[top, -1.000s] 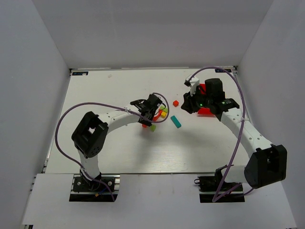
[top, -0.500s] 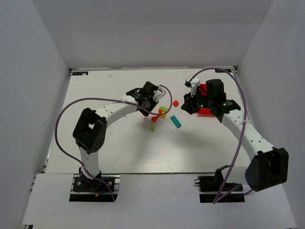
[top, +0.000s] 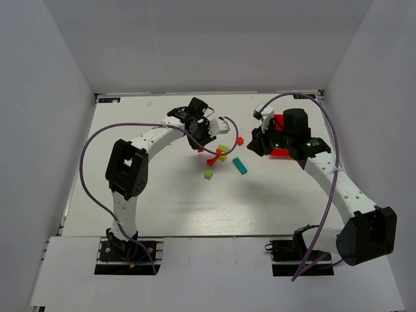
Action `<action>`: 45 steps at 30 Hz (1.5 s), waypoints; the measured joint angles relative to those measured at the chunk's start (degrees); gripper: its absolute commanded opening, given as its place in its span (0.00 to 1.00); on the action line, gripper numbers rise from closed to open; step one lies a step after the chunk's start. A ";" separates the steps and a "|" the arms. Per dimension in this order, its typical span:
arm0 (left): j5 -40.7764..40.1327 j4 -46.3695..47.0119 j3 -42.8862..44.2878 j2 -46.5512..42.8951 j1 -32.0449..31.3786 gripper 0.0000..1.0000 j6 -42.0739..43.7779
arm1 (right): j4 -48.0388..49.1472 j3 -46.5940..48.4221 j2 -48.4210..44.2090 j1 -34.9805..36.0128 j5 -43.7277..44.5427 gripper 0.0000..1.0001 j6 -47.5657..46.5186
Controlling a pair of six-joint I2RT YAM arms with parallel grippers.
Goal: Build the wood block tower
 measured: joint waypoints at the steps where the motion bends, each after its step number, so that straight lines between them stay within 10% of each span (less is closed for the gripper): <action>1: 0.72 -0.46 1.22 1.25 0.57 0.00 1.27 | 0.00 0.00 -0.17 0.00 0.00 0.43 -0.02; 19: 8.24 -2.95 2.86 6.88 4.22 0.00 17.40 | 0.24 -1.03 -0.90 0.00 -0.02 0.43 -1.03; 45: 6.67 -2.56 3.06 6.88 3.98 0.05 17.64 | 0.24 -1.03 -0.83 0.24 -0.02 0.43 -1.09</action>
